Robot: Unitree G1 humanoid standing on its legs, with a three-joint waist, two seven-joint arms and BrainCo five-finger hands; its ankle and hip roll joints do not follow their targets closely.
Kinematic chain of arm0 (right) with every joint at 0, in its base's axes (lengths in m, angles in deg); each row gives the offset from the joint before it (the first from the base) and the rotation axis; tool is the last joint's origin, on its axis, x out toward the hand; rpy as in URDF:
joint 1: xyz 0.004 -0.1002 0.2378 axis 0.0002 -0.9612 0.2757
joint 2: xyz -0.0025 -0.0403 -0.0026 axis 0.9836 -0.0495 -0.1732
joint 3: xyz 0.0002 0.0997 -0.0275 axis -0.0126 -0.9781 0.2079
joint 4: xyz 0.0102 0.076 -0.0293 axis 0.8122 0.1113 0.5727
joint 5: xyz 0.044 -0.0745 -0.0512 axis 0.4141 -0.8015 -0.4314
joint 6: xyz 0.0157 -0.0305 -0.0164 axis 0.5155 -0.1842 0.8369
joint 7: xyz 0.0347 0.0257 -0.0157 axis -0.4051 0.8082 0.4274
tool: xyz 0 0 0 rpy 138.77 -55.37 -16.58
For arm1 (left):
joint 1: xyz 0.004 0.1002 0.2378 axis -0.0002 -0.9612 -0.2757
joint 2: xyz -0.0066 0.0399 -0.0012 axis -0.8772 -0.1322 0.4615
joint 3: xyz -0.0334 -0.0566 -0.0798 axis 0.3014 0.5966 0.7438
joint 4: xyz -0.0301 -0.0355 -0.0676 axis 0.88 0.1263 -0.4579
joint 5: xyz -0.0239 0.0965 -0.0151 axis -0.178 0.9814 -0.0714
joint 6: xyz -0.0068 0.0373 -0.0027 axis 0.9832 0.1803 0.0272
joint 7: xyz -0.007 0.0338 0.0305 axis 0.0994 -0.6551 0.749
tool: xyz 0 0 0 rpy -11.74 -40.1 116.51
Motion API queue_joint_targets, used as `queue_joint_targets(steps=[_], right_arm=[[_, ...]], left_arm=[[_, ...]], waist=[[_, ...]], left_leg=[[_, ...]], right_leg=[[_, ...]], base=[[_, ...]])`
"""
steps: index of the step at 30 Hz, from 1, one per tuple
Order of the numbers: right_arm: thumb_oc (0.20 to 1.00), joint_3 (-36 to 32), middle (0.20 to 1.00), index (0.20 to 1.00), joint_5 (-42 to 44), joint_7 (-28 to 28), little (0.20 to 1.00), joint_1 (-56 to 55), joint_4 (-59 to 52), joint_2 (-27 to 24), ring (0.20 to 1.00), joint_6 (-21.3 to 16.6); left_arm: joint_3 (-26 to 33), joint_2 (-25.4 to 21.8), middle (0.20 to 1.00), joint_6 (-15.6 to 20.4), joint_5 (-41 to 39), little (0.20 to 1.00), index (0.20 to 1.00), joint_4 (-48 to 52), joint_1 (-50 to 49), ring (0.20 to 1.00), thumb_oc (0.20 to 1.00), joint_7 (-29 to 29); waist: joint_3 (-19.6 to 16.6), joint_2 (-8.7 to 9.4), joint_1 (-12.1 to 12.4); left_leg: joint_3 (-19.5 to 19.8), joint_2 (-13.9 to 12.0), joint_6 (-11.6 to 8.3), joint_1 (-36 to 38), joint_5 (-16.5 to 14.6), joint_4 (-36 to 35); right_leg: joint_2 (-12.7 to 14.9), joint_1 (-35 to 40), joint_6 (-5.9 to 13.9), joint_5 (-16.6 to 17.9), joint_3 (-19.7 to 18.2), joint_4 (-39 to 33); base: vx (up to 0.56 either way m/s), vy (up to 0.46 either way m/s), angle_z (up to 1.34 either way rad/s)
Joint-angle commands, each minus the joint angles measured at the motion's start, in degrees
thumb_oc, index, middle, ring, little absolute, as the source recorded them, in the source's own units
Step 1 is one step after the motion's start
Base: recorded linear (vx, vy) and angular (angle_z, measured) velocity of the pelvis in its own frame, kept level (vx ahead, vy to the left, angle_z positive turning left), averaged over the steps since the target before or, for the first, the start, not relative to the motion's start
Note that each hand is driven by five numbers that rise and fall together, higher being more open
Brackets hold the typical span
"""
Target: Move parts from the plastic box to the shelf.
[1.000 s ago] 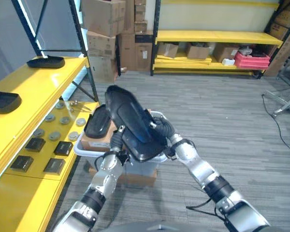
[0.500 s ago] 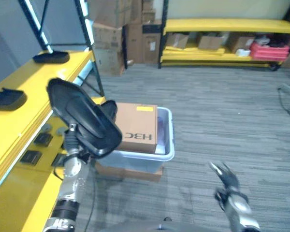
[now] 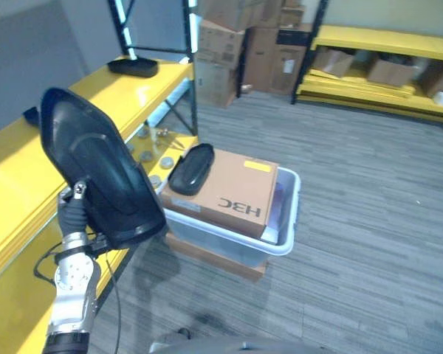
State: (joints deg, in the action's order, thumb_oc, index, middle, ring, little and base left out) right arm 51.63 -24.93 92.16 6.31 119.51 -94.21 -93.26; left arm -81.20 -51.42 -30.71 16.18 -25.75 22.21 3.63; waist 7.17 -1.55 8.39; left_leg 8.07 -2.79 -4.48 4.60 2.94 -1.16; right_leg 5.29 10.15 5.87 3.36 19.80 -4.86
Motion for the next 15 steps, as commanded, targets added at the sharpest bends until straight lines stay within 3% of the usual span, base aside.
queue_joint_targets(steps=[1, 2, 4, 6, 9, 12, 13, 14, 15], right_arm=[[1.000, -5.0, 1.000, 1.000, 3.0, 1.8, 1.000, 3.6, 2.4, -0.4, 1.000, 0.1], [1.000, -6.0, 1.000, 1.000, 4.1, 2.2, 1.000, 4.0, 2.6, -0.2, 1.000, 0.0], [1.000, -7.3, 1.000, 1.000, 6.1, 2.9, 1.000, 4.3, 2.7, 0.3, 1.000, -0.2], [1.000, -8.3, 1.000, 1.000, 7.9, 3.7, 1.000, 4.3, 2.4, 1.1, 1.000, -0.4], [1.000, -8.8, 1.000, 1.000, 11.3, 3.8, 1.000, 4.4, -0.6, 2.4, 1.000, -1.6], [1.000, -7.7, 1.000, 1.000, 10.1, 3.4, 1.000, 3.6, -0.2, 3.4, 1.000, -1.4], [1.000, -6.7, 1.000, 1.000, 8.0, 3.4, 1.000, 3.7, 0.4, 3.2, 1.000, -0.8], [1.000, -6.8, 1.000, 1.000, 7.8, 3.4, 1.000, 3.8, 0.5, 3.3, 1.000, -0.8], [1.000, -5.7, 1.000, 1.000, 5.4, 3.6, 1.000, 4.0, 0.6, 3.5, 1.000, -0.1]], left_arm=[[2.4, -6.6, 0.200, 5.2, 11.1, 0.200, 0.200, 9.1, 4.9, 0.200, 0.200, 3.7], [1.8, -6.7, 0.200, 4.6, 12.2, 0.200, 0.200, 9.6, 5.0, 0.200, 0.200, 4.0], [1.0, -8.7, 0.200, 4.5, 16.9, 0.200, 0.200, 10.8, 5.4, 0.200, 0.200, 4.7], [0.5, -9.5, 0.200, 4.4, 18.6, 0.200, 0.200, 10.6, 5.5, 0.200, 0.200, 5.9], [0.0, -11.0, 0.200, 3.7, 22.4, 0.200, 0.200, 10.4, 6.4, 0.200, 0.200, 8.5], [-1.9, -14.1, 0.200, 3.1, 26.3, 0.200, 0.200, 10.8, 9.1, 0.200, 0.200, 9.0], [-2.6, -15.0, 0.200, 2.7, 27.5, 0.200, 0.200, 10.9, 10.0, 0.200, 0.200, 9.1], [-2.7, -15.0, 0.200, 2.6, 27.7, 0.200, 0.200, 10.8, 10.1, 0.200, 0.200, 9.2], [-4.2, -15.6, 0.200, 2.7, 27.0, 0.200, 0.200, 11.4, 11.7, 0.200, 0.200, 9.3]], waist=[[1.2, 1.60, -0.5], [0.5, 1.86, -1.6], [-1.0, 2.32, -2.5], [-1.7, 2.44, -2.3], [-2.9, 3.39, -2.0], [-3.3, 5.19, -2.2], [-3.2, 5.41, -2.4], [-3.2, 5.64, -2.6], [-1.7, 6.19, -4.3]], left_leg=[[-8.9, -1.5, -4.22, -12.2, 5.4, 7.7], [-16.5, -3.0, -2.76, -12.9, 5.2, 7.7], [-27.4, -6.6, -2.77, -11.7, 3.4, 7.7], [-29.8, -7.7, -2.65, -10.6, 3.4, 6.0], [-27.9, -5.6, -1.85, -10.4, 3.0, 4.4], [-26.8, -2.7, 0.69, -9.5, 0.5, 3.5], [-25.9, -1.4, 1.78, -8.3, -0.7, 2.9], [-25.8, -0.8, 2.23, -8.2, -0.9, 2.7], [-24.1, 1.6, 4.51, -5.5, -3.0, 1.7]], right_leg=[[4.1, 2.3, 1.03, -4.6, 7.8, 2.4], [3.8, 2.0, 1.09, -4.8, 9.6, 2.5], [3.4, 2.5, 1.21, -6.2, 11.5, 2.1], [3.1, 3.1, 1.17, -6.7, 12.7, 2.1], [4.3, 3.9, 1.38, -6.9, 13.6, 2.9], [8.8, 2.6, 2.67, -7.3, 15.3, 12.3], [10.7, 1.3, 3.44, -4.5, 14.7, 17.2], [11.5, 0.9, 4.05, -4.6, 14.6, 18.3], [15.1, -3.3, 6.35, 3.0, 10.8, 28.6]], base=[[-0.18, -0.019, 2.17], [-0.07, -0.022, 2.36], [0.08, 0.005, 1.72], [0.08, 0.081, 0.78], [0.14, 0.161, 0.52], [0.19, 0.244, 0.63], [0.09, 0.146, 0.46], [0.21, 0.259, 0.39], [0.14, 0.340, 0.54]])
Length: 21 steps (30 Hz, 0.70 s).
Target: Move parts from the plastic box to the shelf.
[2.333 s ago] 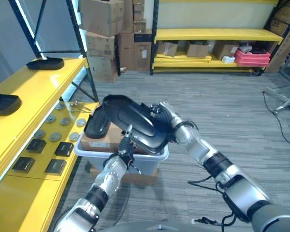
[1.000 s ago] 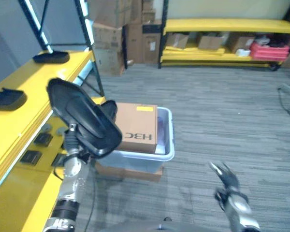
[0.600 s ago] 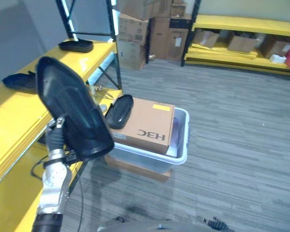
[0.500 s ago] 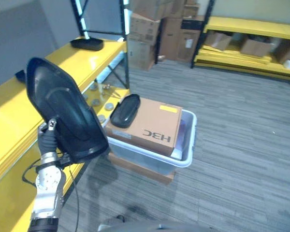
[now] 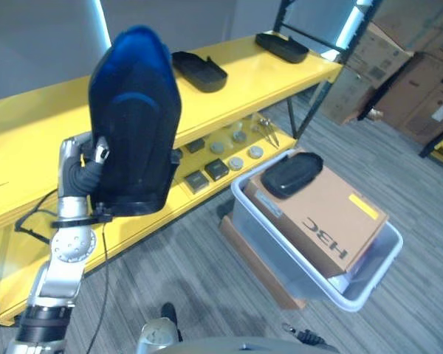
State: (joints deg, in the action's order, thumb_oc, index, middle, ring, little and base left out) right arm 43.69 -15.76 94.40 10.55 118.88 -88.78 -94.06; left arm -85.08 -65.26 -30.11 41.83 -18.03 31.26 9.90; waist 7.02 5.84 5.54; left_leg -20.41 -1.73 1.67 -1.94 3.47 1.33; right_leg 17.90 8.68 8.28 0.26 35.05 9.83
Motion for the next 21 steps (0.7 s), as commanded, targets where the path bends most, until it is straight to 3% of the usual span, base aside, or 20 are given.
queue_joint_targets(steps=[1, 2, 4, 7, 8, 9, 10, 11, 13, 16, 21], right_arm=[[1.000, 2.3, 1.000, 1.000, -3.3, 2.0, 1.000, 0.4, 0.8, -1.4, 1.000, 0.6], [1.000, 2.2, 1.000, 1.000, -2.3, 2.1, 1.000, 0.8, 0.5, -1.1, 1.000, 0.4], [1.000, 2.9, 1.000, 1.000, -1.0, 2.0, 1.000, 1.0, 0.1, -0.6, 1.000, -0.1], [1.000, 2.9, 1.000, 1.000, -0.6, 2.2, 1.000, 0.8, 0.4, -0.4, 1.000, -0.1], [1.000, 3.3, 1.000, 1.000, -0.3, 2.1, 1.000, 0.5, -0.1, -0.2, 1.000, -0.1], [1.000, 3.3, 1.000, 1.000, 0.1, 2.0, 1.000, 0.1, -0.4, -0.2, 1.000, -0.4], [1.000, 2.9, 1.000, 1.000, 2.0, 2.1, 1.000, -0.7, -0.4, -0.7, 1.000, -0.8], [1.000, 2.6, 1.000, 1.000, 2.7, 2.3, 1.000, -1.2, 0.1, -0.7, 1.000, -0.7], [1.000, 2.8, 1.000, 1.000, 2.0, 2.5, 1.000, -2.1, 0.5, -0.2, 1.000, -0.4], [1.000, 4.0, 1.000, 1.000, -0.3, 1.9, 1.000, -2.4, 1.0, -1.2, 1.000, 0.2], [1.000, 4.9, 1.000, 1.000, -1.8, 2.4, 1.000, -0.4, 0.9, -3.3, 1.000, 0.5]], left_arm=[[-1.2, -2.2, 0.200, 2.4, 1.5, 0.200, 0.200, 3.4, 3.2, 0.200, 0.200, 3.3], [-2.0, -2.4, 0.200, 2.6, 1.3, 0.200, 0.200, 3.3, 3.7, 0.200, 0.200, 3.4], [-3.2, -2.3, 0.200, 2.9, 0.4, 0.200, 0.200, 2.7, 5.1, 0.200, 0.200, 3.2], [-3.8, -2.1, 0.200, 3.1, -0.9, 0.200, 0.200, 2.1, 6.0, 0.200, 0.200, 3.1], [-4.4, -1.8, 0.200, 3.3, -1.8, 0.200, 0.200, 1.3, 6.1, 0.200, 0.200, 3.3], [-5.0, -1.4, 0.200, 3.4, -2.6, 0.200, 0.200, 0.6, 6.3, 0.200, 0.200, 3.4], [-7.3, -1.1, 0.200, 3.3, -3.9, 0.200, 0.200, -0.4, 8.0, 0.200, 0.200, 2.5], [-8.5, -0.8, 0.200, 3.4, -4.4, 0.200, 0.200, -0.9, 9.3, 0.200, 0.200, 2.0], [-8.5, -0.3, 0.200, 2.8, -4.7, 0.200, 0.200, -1.5, 9.8, 0.200, 0.200, 2.5], [-7.5, 3.9, 0.200, 2.6, -11.7, 0.200, 0.200, -3.4, 7.9, 0.200, 0.200, 0.6], [-7.6, 6.9, 0.200, 1.8, -20.5, 0.200, 0.200, -7.4, 9.5, 0.200, 0.200, -1.3]], waist=[[0.3, -2.09, -3.2], [0.7, -2.74, -4.0], [1.1, -3.69, -4.3], [1.2, -4.13, -4.4], [1.1, -4.02, -5.2], [0.9, -3.74, -6.2], [0.4, -3.49, -8.0], [0.1, -3.43, -8.3], [-0.9, -2.47, -7.5], [-2.4, -2.49, -7.9], [-3.5, -3.54, -8.7]], left_leg=[[5.4, 1.5, 0.25, 2.5, -3.2, -1.9], [7.4, 1.4, 0.13, 2.9, -2.6, -3.4], [10.5, 1.8, -0.49, 4.1, -1.8, -5.4], [12.6, 1.1, -1.40, 4.3, -2.2, -5.7], [14.3, 1.1, -1.85, 4.6, -2.5, -6.0], [16.0, 1.5, -2.23, 5.0, -2.9, -6.2], [20.0, 2.0, -2.81, 4.8, -2.7, -6.3], [22.2, 2.1, -2.98, 4.5, -2.8, -6.2], [24.1, 2.1, -3.82, 4.8, -3.6, -5.8], [26.6, 0.1, -5.33, 5.0, -3.3, -5.7], [25.4, -1.9, -6.70, 5.9, -2.8, -6.0]], right_leg=[[2.4, -7.3, 4.27, 8.6, -11.4, 21.7], [-1.8, -11.0, 3.05, 5.4, -17.3, 21.8], [-4.7, -14.6, 2.11, 2.5, -21.9, 18.8], [-1.4, -13.4, 1.79, 3.5, -20.7, 10.2], [-1.9, -13.3, 2.08, 3.6, -22.4, 5.7], [-4.3, -13.3, 2.49, 2.7, -26.8, 1.5], [-8.0, -13.2, 2.64, 2.1, -35.9, -4.7], [-8.4, -13.7, 2.77, 2.9, -38.7, -6.7], [-6.5, -11.6, 2.72, 4.0, -33.1, -8.8], [-8.1, -8.5, 1.62, 2.9, -30.6, -10.7], [-9.9, -5.9, 0.72, 2.9, -30.7, -14.4]], base=[[0.16, 0.297, 1.14], [0.08, 0.173, 1.33], [0.14, -0.033, 0.84], [0.12, -0.097, 0.82], [0.25, -0.160, 1.34], [0.30, -0.204, 1.18], [0.27, -0.220, 1.41], [0.22, -0.254, 1.24], [0.20, -0.300, 1.74], [0.16, -0.343, 1.27], [0.09, -0.155, 0.14]])
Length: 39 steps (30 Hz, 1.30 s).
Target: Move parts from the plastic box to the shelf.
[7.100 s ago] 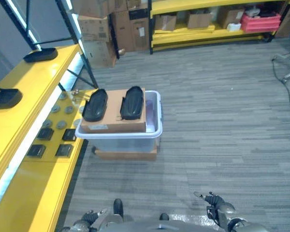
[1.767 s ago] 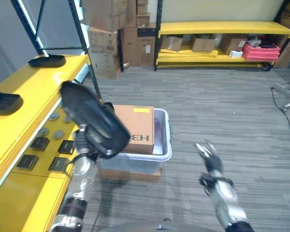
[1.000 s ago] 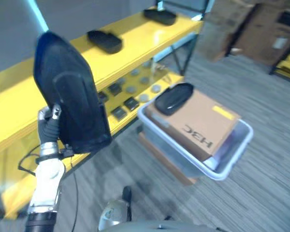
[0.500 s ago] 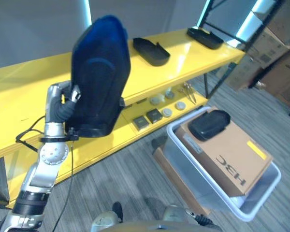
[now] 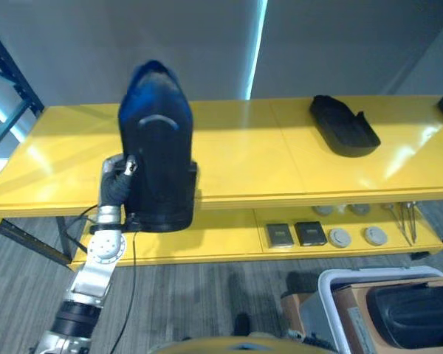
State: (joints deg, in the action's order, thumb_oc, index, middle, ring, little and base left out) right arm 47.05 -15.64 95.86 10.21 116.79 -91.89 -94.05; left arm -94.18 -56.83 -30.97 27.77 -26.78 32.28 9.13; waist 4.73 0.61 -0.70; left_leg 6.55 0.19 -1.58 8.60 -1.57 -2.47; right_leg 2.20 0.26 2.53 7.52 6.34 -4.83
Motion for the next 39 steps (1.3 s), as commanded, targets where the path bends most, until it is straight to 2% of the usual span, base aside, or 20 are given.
queue_joint_targets(steps=[1, 2, 3, 4, 5, 8, 11, 12, 13, 14, 15, 17, 20, 27, 34, 39], right_arm=[[1.000, 2.3, 1.000, 1.000, -2.6, 0.8, 1.000, 0.5, 2.6, -0.4, 1.000, 0.6], [1.000, 3.0, 1.000, 1.000, -3.2, 0.7, 1.000, 1.2, 1.9, -0.8, 1.000, 0.6], [1.000, 3.0, 1.000, 1.000, -3.2, 0.7, 1.000, 1.2, 1.9, -0.8, 1.000, 0.6], [1.000, 4.0, 1.000, 1.000, -3.4, 0.5, 1.000, 1.4, 1.1, -0.9, 1.000, 0.5], [1.000, 3.9, 1.000, 1.000, -3.4, 0.5, 1.000, 1.5, 1.1, -0.9, 1.000, 0.5], [1.000, 6.6, 1.000, 1.000, -4.6, -0.1, 1.000, 3.1, 1.9, -0.8, 1.000, 0.9], [1.000, 8.7, 1.000, 1.000, -6.0, -0.3, 1.000, 3.8, 2.1, -0.6, 1.000, 1.2], [1.000, 10.8, 1.000, 1.000, -7.9, -0.6, 1.000, 4.1, 1.8, -0.3, 1.000, 1.4], [1.000, 10.7, 1.000, 1.000, -7.9, -0.6, 1.000, 4.2, 1.8, -0.3, 1.000, 1.4], [1.000, 13.5, 1.000, 1.000, -9.9, -1.1, 1.000, 4.6, 1.5, 0.0, 1.000, 1.7], [1.000, 14.2, 1.000, 1.000, -10.5, -1.1, 1.000, 4.4, 1.6, 0.1, 1.000, 1.8], [1.000, 14.5, 1.000, 1.000, -10.5, -1.1, 1.000, 4.7, 1.5, 0.0, 1.000, 1.8], [1.000, 13.0, 1.000, 1.000, -6.8, -1.6, 1.000, 5.7, 3.5, 0.2, 1.000, 2.5], [1.000, 15.0, 1.000, 1.000, -6.7, -1.9, 1.000, 7.7, 3.1, 0.3, 1.000, 2.6], [1.000, 15.9, 1.000, 1.000, -4.9, -2.4, 1.000, 9.1, 2.2, 0.6, 1.000, 2.1], [1.000, 16.5, 1.000, 1.000, -4.8, -2.7, 1.000, 9.9, 2.1, 0.8, 1.000, 2.3]], left_arm=[[1.1, -0.8, 0.200, 2.3, -8.1, 0.200, 0.200, -0.7, 9.8, 0.200, 0.200, -0.7], [0.5, -0.8, 0.200, 0.7, -7.7, 0.200, 0.200, -4.9, 13.1, 0.200, 0.200, 0.8], [0.5, -0.8, 0.200, 0.7, -7.7, 0.200, 0.200, -4.9, 13.2, 0.200, 0.200, 0.9], [-0.1, -1.5, 0.200, -1.4, -5.4, 0.200, 0.200, -9.2, 17.4, 0.200, 0.200, 2.2], [-0.2, -1.5, 0.200, -1.3, -5.4, 0.200, 0.200, -9.4, 17.7, 0.200, 0.200, 2.3], [-2.5, -2.5, 0.200, -5.3, -1.6, 0.200, 0.200, -19.4, 28.2, 0.200, 0.200, 5.8], [-3.9, -2.3, 0.200, -5.7, -4.5, 0.200, 0.200, -25.4, 33.8, 0.200, 0.200, 6.8], [-5.1, -3.4, 0.200, -7.6, -2.3, 0.200, 0.200, -28.7, 37.5, 0.200, 0.200, 7.2], [-5.2, -3.4, 0.200, -7.6, -2.3, 0.200, 0.200, -28.9, 37.7, 0.200, 0.200, 7.2], [-6.5, -3.4, 0.200, -9.1, -2.3, 0.200, 0.200, -35.3, 42.5, 0.200, 0.200, 8.6], [-7.0, -3.5, 0.200, -9.5, -2.9, 0.200, 0.200, -37.7, 44.3, 0.200, 0.200, 8.8], [-7.5, -4.0, 0.200, -9.9, -2.9, 0.200, 0.200, -39.8, 46.2, 0.200, 0.200, 9.1], [-8.8, -4.7, 0.200, -11.7, -4.1, 0.200, 0.200, -49.2, 51.9, 0.200, 0.200, 9.5], [-9.3, -6.8, 0.200, -12.6, -6.5, 0.200, 0.200, -57.0, 54.8, 0.200, 0.200, 9.2], [-10.8, -10.6, 0.200, -13.7, -4.7, 0.200, 0.200, -58.7, 55.3, 0.200, 0.200, 7.9], [-11.7, -10.2, 0.200, -13.7, -4.7, 0.200, 0.200, -58.1, 55.7, 0.200, 0.200, 7.2]], waist=[[-1.4, 1.25, -2.7], [-1.6, 0.73, -3.6], [-1.5, 0.72, -3.5], [-1.3, 0.06, -4.6], [-1.2, 0.14, -4.5], [0.0, -0.94, -6.2], [1.2, -1.41, -7.0], [2.1, -1.62, -7.3], [2.1, -1.60, -7.3], [3.1, -1.66, -7.9], [3.5, -1.74, -8.1], [4.0, -1.82, -8.2], [6.0, -2.16, -8.7], [8.0, -2.45, -8.4], [9.5, -2.88, -7.7], [10.0, -2.97, -7.5]], left_leg=[[-2.0, -4.2, -3.69, -4.3, 2.3, -2.5], [-2.9, -4.7, -4.11, -4.1, 2.5, -2.5], [-2.9, -4.7, -4.12, -4.1, 2.4, -2.5], [-3.6, -5.2, -4.60, -4.0, 2.3, -2.5], [-3.5, -5.1, -4.59, -4.4, 2.8, -2.5], [-4.9, -5.7, -4.91, -5.3, 2.7, -2.5], [-5.6, -5.8, -5.16, -6.4, 3.1, -2.5], [-5.9, -5.9, -5.23, -7.3, 3.4, -2.5], [-5.9, -5.9, -5.24, -7.4, 3.4, -2.5], [-6.2, -6.1, -5.20, -8.3, 3.8, -2.5], [-6.5, -6.1, -5.26, -8.6, 3.9, -2.5], [-6.6, -6.1, -5.27, -9.0, 4.1, -2.5], [-7.2, -6.0, -5.26, -10.6, 4.6, -2.5], [-7.9, -6.1, -5.35, -11.6, 5.1, -2.5], [-7.9, -6.0, -5.44, -12.5, 5.6, -2.5], [-7.7, -5.9, -5.43, -12.6, 5.7, -2.5]], right_leg=[[5.5, 2.8, 6.22, -4.5, -2.4, 0.0], [4.9, 2.8, 5.85, -4.7, -3.0, -0.1], [4.9, 2.8, 5.84, -4.7, -3.1, -0.1], [4.5, 2.7, 5.57, -5.0, -3.3, 0.0], [4.6, 2.4, 5.55, -4.6, -3.4, 0.0], [4.0, 0.8, 5.52, -4.5, -4.1, -0.1], [3.9, -0.8, 5.56, -4.1, -4.4, 0.1], [3.9, -1.8, 5.64, -3.8, -4.5, 0.1], [3.9, -1.9, 5.64, -3.8, -4.5, 0.1], [3.8, -3.0, 5.69, -3.5, -5.0, 0.1], [3.8, -3.5, 5.76, -3.3, -5.1, 0.1], [3.8, -4.0, 5.81, -3.1, -5.3, 0.1], [3.9, -6.2, 5.96, -2.2, -6.0, 0.1], [3.9, -7.7, 6.01, -1.6, -6.9, 0.0], [3.9, -8.4, 6.03, -1.4, -6.8, -0.1], [4.0, -8.3, 6.06, -1.3, -6.7, -0.1]], base=[[0.12, -0.149, -0.19], [0.09, -0.109, -0.18], [0.11, -0.111, -0.18], [0.02, -0.036, -0.16], [0.02, -0.053, -0.17], [-0.01, -0.030, -0.28], [-0.07, -0.008, -0.31], [-0.04, -0.007, -0.18], [-0.09, -0.016, -0.11], [-0.06, -0.013, -0.08], [-0.08, -0.012, -0.08], [-0.04, -0.001, -0.17], [-0.08, 0.001, -0.11], [-0.03, 0.005, -0.07], [-0.01, -0.003, -0.03], [0.00, 0.000, 0.00]])
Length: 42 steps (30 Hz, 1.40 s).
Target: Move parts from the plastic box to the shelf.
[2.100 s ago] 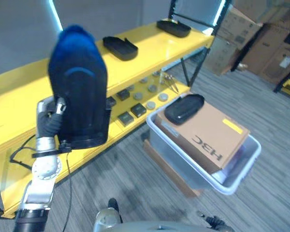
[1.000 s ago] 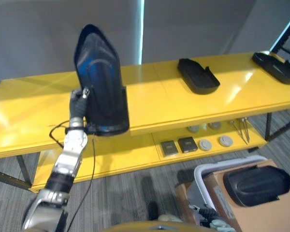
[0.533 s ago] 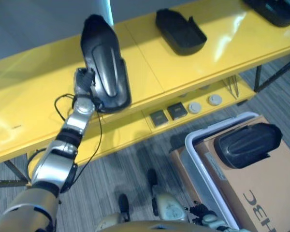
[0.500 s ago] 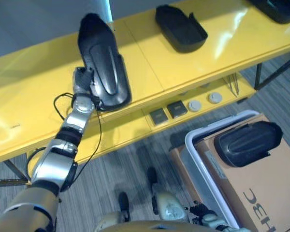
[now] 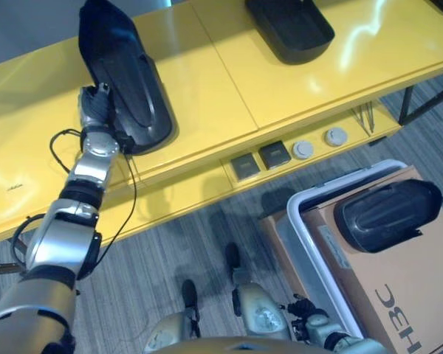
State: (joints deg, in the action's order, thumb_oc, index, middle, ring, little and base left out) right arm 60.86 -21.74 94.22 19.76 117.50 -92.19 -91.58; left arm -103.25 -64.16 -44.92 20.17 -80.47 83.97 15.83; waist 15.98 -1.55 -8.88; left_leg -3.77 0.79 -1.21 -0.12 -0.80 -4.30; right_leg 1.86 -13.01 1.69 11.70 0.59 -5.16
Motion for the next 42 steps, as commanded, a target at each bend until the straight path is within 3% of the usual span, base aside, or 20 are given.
queue_joint_targets(steps=[1, 4, 5, 6, 7, 14, 23, 35, 37, 40, 42], right_arm=[[1.000, 2.7, 1.000, 1.000, 1.4, -1.1, 1.000, 0.5, 1.4, 1.1, 1.000, -0.2], [1.000, 2.8, 1.000, 1.000, 1.8, -1.1, 1.000, 0.8, 0.8, 1.2, 1.000, -0.3], [1.000, 3.0, 1.000, 1.000, 1.9, -1.1, 1.000, 1.0, 0.8, 1.2, 1.000, -0.3], [1.000, 3.1, 1.000, 1.000, 1.9, -1.1, 1.000, 1.1, 0.8, 1.3, 1.000, -0.2], [1.000, 3.2, 1.000, 1.000, 2.0, -1.1, 1.000, 1.3, 0.9, 1.4, 1.000, -0.2], [1.000, 3.2, 1.000, 1.000, 2.0, -1.1, 1.000, 1.4, 1.2, 1.2, 1.000, 0.0], [1.000, 3.1, 1.000, 1.000, 0.5, -0.8, 1.000, 1.9, 2.4, 0.9, 1.000, 1.1], [1.000, 2.2, 1.000, 1.000, -2.0, -1.7, 1.000, 1.7, 4.2, 0.4, 1.000, 3.0], [1.000, 1.6, 1.000, 1.000, -2.3, -1.6, 1.000, 1.7, 4.4, 0.8, 1.000, 3.0], [1.000, -0.5, 1.000, 1.000, -2.9, -1.4, 1.000, 0.4, 4.5, 1.4, 1.000, 2.6], [1.000, -0.9, 1.000, 1.000, -2.9, -1.4, 1.000, -0.3, 4.4, 1.6, 1.000, 2.5]], left_arm=[[-2.7, -2.8, 0.200, 0.3, 2.7, 0.200, 0.200, -4.4, 4.1, 0.200, 0.200, 0.5], [-2.9, -2.8, 0.200, 0.5, 2.0, 0.200, 0.200, -4.3, 4.6, 0.200, 0.200, 0.0], [-3.1, -2.8, 0.388, 0.5, 1.7, 0.388, 0.388, -4.6, 5.0, 0.388, 0.388, -0.3], [-3.2, -2.7, 0.849, 0.5, 1.4, 0.849, 0.849, -4.7, 5.1, 0.849, 0.849, -0.4], [-2.9, -2.1, 1.000, 0.5, 0.5, 1.000, 1.000, -5.3, 5.8, 1.000, 1.000, 0.0], [-2.9, -1.7, 1.000, 0.5, -0.4, 1.000, 1.000, -5.9, 6.1, 1.000, 1.000, -0.1], [-0.6, 2.2, 1.000, 2.0, -6.1, 1.000, 1.000, -5.4, 5.9, 1.000, 1.000, 0.3], [0.3, 4.1, 1.000, 3.7, -9.9, 1.000, 1.000, -1.3, 4.8, 1.000, 1.000, -0.6], [1.6, 5.0, 1.000, 5.0, -7.3, 1.000, 1.000, 8.6, 0.6, 1.000, 1.000, 1.7], [6.1, 6.5, 1.000, 7.3, -0.5, 1.000, 1.000, 33.0, -16.4, 1.000, 1.000, 1.9], [7.2, 7.1, 1.000, 8.0, 1.2, 1.000, 1.000, 39.3, -21.9, 1.000, 1.000, 0.6]], waist=[[-1.2, -0.80, 0.6], [-0.7, -0.72, 0.6], [-0.4, -0.68, 0.5], [-0.3, -0.64, 0.5], [-0.1, -0.60, 0.4], [0.0, -0.53, 0.3], [-1.0, -1.02, 0.4], [-7.3, -1.64, 1.3], [-8.1, -1.47, 1.9], [-9.5, -0.66, 3.2], [-9.7, -0.51, 3.5]], left_leg=[[2.6, -6.5, -5.80, -3.9, 5.0, -0.7], [2.5, -6.4, -5.76, -4.0, 5.0, -0.7], [2.4, -6.5, -5.79, -4.2, 5.0, -0.7], [2.3, -6.5, -5.80, -4.3, 5.1, -0.7], [2.3, -6.6, -5.80, -4.4, 5.1, -0.7], [2.1, -6.7, -5.84, -4.5, 5.1, -0.7], [2.0, -6.7, -5.83, -3.2, 4.7, -0.7], [2.9, -6.1, -5.26, 2.1, 2.5, -0.7], [3.3, -6.0, -5.11, 2.8, 2.2, -0.7], [3.7, -5.6, -4.77, 3.9, 1.8, -0.7], [3.7, -5.5, -4.72, 4.2, 1.6, -0.7]], right_leg=[[4.4, 5.0, 6.91, -5.5, -0.9, 0.2], [4.5, 4.7, 6.97, -5.3, -1.0, 0.2], [4.5, 4.4, 7.00, -5.2, -1.0, 0.2], [4.5, 4.4, 7.00, -5.2, -1.0, 0.2], [4.5, 4.1, 6.99, -5.1, -1.0, 0.2], [4.4, 4.1, 7.04, -5.1, -1.2, 0.2], [4.5, 5.5, 7.03, -5.7, -0.8, 0.2], [5.3, 11.9, 6.84, -7.9, 1.3, 0.5], [5.4, 12.8, 6.81, -8.4, 1.8, 0.7], [5.8, 13.9, 6.63, -8.8, 2.1, 1.4], [5.9, 14.2, 6.60, -8.9, 2.1, 1.5]], base=[[0.00, 0.000, 0.00], [0.00, 0.000, 0.00], [0.00, 0.000, 0.00], [0.00, 0.000, 0.00], [0.00, 0.000, 0.00], [0.00, 0.000, 0.00], [0.00, 0.000, 0.00], [0.05, 0.011, 0.08], [0.01, 0.009, 0.06], [0.00, 0.000, 0.00], [0.01, 0.017, 0.09]])
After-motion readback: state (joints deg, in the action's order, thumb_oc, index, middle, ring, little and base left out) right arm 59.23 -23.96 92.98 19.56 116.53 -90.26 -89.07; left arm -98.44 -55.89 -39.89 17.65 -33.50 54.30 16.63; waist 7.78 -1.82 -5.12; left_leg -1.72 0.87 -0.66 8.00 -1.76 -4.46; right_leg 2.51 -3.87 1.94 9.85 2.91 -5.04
